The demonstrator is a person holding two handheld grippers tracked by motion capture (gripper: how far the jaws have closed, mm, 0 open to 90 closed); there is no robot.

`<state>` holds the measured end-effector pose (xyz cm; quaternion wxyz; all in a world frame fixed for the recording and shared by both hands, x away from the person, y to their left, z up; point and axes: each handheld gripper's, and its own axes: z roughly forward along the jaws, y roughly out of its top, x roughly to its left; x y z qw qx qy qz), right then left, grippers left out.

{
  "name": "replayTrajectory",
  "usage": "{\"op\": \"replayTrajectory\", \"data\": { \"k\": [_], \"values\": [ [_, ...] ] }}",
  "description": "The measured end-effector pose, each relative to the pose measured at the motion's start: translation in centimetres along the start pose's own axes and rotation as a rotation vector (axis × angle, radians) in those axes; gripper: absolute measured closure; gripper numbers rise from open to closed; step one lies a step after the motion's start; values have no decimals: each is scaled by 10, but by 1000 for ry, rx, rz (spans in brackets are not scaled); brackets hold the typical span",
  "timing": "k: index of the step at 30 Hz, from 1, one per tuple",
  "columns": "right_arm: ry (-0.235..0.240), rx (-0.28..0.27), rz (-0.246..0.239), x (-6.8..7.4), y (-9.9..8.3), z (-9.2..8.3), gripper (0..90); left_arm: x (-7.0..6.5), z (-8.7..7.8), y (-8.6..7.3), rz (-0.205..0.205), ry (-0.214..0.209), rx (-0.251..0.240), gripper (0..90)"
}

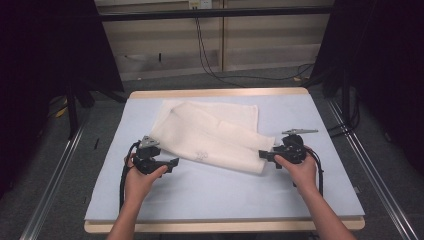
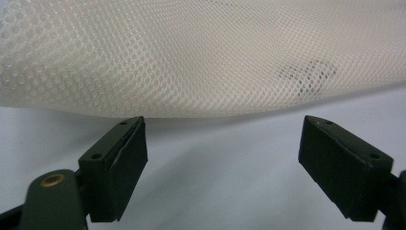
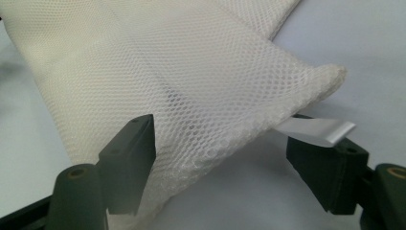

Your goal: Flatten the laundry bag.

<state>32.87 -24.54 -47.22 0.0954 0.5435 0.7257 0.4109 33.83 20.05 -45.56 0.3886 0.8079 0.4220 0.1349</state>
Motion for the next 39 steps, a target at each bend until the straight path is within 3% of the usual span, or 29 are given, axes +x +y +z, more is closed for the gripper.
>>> {"op": "replayTrajectory", "data": {
  "k": [4,11,12,16,21,28,30,34,39],
  "values": [
    [6,5,-8,0,0,3,319,-1,0,0,8,-16,4,141],
    [14,-7,-13,0,0,9,370,0,-1,-2,-32,-52,11,91],
    [18,-14,-15,1,0,10,383,0,-1,-3,-22,-49,18,87],
    [30,-35,-20,4,1,10,504,0,-1,-3,-38,-77,33,82],
    [52,-66,-25,9,3,7,623,2,-3,-2,-29,-70,36,83],
    [44,-90,-90,18,4,1,753,2,-4,-2,-33,-63,30,82],
    [52,-110,-136,22,4,-3,789,2,-4,-2,-29,-63,31,83],
    [82,-134,-212,32,5,-6,813,-1,-4,0,-34,-69,27,82],
    [115,-135,-266,41,3,-9,826,-2,-3,1,-25,-70,26,83]
  ]
}}
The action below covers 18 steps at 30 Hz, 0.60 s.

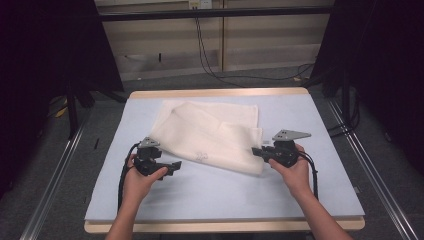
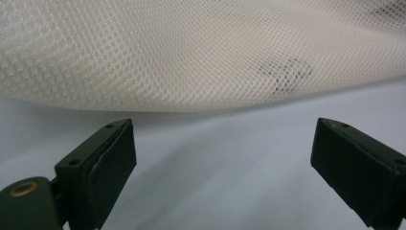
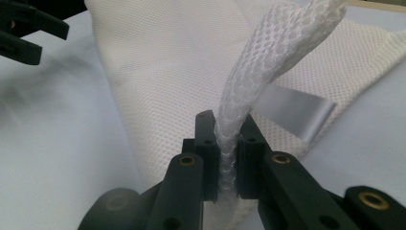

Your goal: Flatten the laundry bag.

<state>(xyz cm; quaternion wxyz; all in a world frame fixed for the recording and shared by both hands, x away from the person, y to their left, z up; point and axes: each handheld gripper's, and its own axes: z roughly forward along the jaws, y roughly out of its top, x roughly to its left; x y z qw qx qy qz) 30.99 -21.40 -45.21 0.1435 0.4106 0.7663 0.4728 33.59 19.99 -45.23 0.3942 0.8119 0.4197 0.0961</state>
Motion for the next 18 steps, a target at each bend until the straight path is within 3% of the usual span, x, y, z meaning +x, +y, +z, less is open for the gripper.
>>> {"op": "replayTrajectory", "data": {
  "k": [18],
  "values": [
    [156,33,-170,29,-11,-2,832,-6,6,8,3,-12,-17,90]
  ]
}}
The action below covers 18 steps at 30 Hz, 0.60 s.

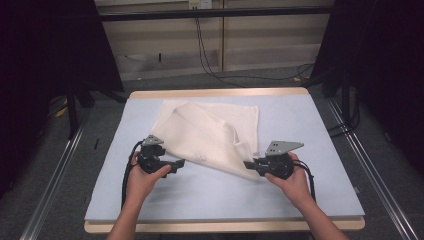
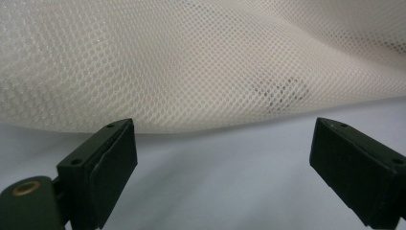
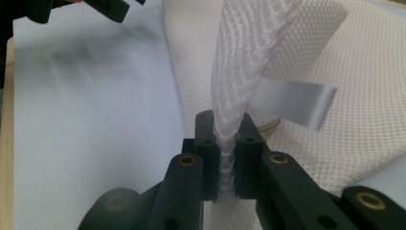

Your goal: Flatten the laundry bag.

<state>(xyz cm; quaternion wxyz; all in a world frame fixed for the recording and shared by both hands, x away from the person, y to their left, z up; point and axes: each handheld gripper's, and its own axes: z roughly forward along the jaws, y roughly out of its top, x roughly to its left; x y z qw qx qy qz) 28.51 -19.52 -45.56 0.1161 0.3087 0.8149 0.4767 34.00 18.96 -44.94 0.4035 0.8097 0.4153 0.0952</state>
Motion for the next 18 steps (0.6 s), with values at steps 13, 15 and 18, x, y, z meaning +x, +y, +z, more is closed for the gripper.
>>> {"op": "replayTrajectory", "data": {
  "k": [13,15,18],
  "values": [
    [43,63,-53,17,-16,2,831,-2,3,2,11,0,4,94],
    [47,67,-48,18,-19,-1,831,-2,4,2,7,0,1,94],
    [54,75,-46,19,-23,-2,832,-3,5,2,13,-8,4,96]
  ]
}}
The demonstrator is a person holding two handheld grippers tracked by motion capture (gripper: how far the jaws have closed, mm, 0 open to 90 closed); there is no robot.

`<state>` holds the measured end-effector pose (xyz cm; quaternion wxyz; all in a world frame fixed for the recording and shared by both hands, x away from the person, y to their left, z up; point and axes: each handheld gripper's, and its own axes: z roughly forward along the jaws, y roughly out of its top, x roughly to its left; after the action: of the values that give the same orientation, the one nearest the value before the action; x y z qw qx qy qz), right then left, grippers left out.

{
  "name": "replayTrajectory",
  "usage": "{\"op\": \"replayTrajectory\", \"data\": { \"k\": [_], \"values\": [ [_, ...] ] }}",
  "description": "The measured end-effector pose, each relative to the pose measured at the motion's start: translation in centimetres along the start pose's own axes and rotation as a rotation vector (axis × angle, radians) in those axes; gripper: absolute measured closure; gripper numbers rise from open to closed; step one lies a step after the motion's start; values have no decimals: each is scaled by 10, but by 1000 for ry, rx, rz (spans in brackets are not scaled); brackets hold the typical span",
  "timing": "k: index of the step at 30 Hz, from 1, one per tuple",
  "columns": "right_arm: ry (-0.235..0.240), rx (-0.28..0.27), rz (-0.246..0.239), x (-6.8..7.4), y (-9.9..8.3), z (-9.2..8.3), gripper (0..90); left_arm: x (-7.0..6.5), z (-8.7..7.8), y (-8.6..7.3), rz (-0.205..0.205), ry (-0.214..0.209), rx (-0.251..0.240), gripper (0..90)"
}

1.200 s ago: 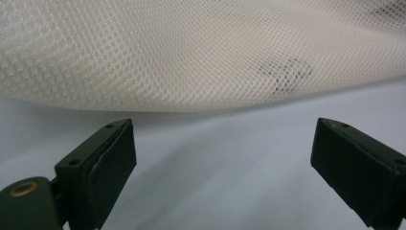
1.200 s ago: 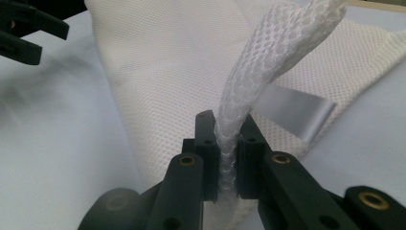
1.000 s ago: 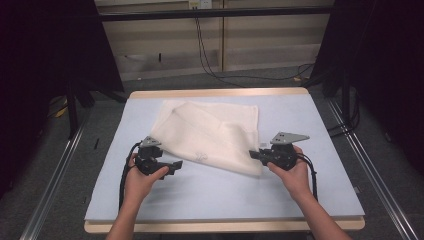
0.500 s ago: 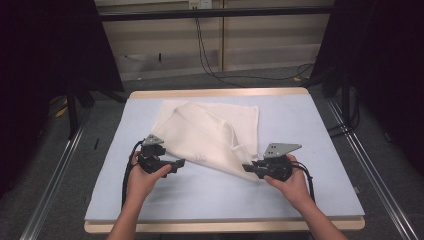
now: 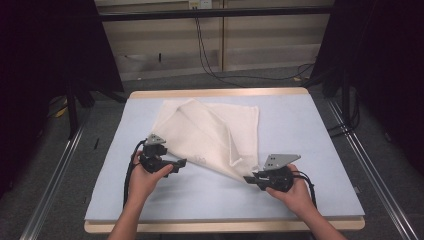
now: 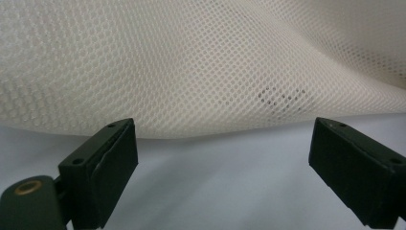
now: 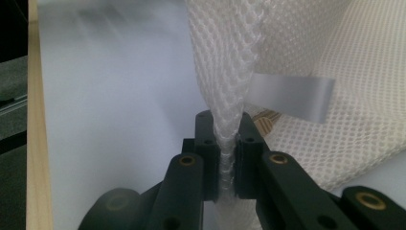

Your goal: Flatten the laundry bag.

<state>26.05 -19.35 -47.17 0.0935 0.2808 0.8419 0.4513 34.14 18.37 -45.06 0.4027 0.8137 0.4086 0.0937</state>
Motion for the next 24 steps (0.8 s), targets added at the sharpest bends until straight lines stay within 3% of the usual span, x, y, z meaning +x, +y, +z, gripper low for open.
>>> {"op": "replayTrajectory", "data": {
  "k": [7,14,17,19,22,24],
  "values": [
    [9,17,11,1,-3,3,834,-5,4,2,11,-10,-2,99],
    [19,48,-9,4,-3,8,834,-14,8,8,23,-32,-3,103],
    [21,50,-6,5,-3,8,835,-20,12,12,16,-51,-10,103],
    [19,56,-18,5,-4,9,835,-23,14,15,46,-68,8,103],
    [16,60,-27,6,-3,10,835,-31,20,18,31,-94,5,103],
    [14,60,-24,7,-3,10,835,-34,24,19,44,-100,16,103]
  ]
}}
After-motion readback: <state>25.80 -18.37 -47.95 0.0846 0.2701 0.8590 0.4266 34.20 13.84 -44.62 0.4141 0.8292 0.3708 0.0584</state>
